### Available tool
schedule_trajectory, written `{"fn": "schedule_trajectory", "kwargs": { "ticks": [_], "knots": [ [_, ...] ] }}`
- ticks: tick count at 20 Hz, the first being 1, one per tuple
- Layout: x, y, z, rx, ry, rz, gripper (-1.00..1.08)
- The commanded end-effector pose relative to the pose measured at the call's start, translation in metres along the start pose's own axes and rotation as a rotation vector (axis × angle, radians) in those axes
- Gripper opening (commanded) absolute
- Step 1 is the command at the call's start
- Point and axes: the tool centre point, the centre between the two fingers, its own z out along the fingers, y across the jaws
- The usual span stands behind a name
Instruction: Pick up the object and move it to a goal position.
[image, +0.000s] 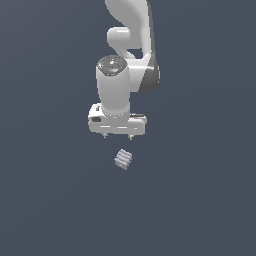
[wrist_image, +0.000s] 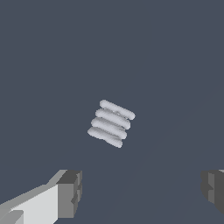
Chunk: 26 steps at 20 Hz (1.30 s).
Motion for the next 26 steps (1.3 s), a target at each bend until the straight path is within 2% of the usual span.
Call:
{"fn": "schedule_trajectory", "kwargs": {
  "ticks": [1, 9, 15, 26],
  "knots": [
    [0.000, 0.000, 0.000, 0.000, 0.000, 0.000, 1.00],
    [0.004, 0.004, -0.015, -0.015, 0.006, -0.020, 1.00],
    [0.005, 0.003, -0.013, -0.014, 0.005, -0.009, 1.00],
    [0.015, -0.005, 0.022, -0.004, -0.004, 0.141, 1.00]
  ]
}}
